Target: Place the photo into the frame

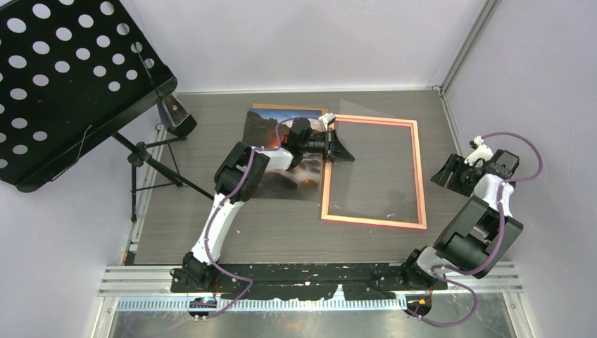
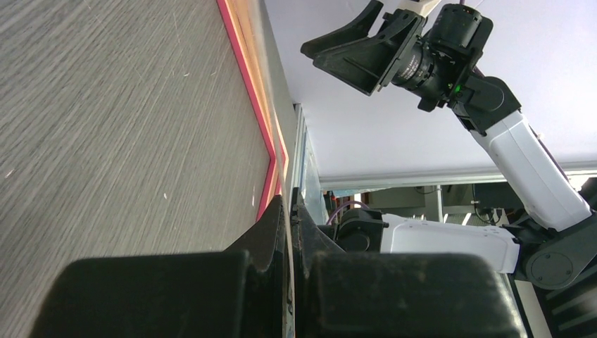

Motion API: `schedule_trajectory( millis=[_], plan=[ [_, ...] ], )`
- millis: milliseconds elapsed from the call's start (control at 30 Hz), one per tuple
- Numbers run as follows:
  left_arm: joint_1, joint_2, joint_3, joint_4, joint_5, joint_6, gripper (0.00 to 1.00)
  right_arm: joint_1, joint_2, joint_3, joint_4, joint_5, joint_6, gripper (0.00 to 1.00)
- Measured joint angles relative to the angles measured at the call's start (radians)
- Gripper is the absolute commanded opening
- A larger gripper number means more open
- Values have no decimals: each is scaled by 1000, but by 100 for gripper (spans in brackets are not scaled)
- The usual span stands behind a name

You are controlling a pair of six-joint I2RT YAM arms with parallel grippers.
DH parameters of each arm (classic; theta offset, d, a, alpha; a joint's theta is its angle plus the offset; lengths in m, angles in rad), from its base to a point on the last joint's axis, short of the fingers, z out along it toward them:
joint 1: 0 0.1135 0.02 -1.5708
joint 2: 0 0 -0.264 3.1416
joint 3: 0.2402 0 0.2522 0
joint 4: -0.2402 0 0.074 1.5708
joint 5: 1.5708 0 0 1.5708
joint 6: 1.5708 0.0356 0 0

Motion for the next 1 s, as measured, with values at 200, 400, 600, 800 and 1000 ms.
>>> schedule_trajectory(
  millis=[200, 400, 600, 800, 1000],
  plan=[
    [0, 0, -15, 0, -7, 0, 0, 0, 0, 0, 0, -3, 0, 66],
    [-2, 0, -24, -3, -14, -3, 0, 0, 0, 0, -1, -6, 0, 66],
    [-6, 8, -23, -2, -16, -5, 0, 0, 4, -3, -2, -10, -1, 66],
    [-10, 23, -19, -3, -16, -7, 0, 0, 30, -6, -3, -10, 0, 66],
    [-13, 34, -11, -3, -15, -5, 0, 13, 55, -7, 0, 0, 1, 65]
  ],
)
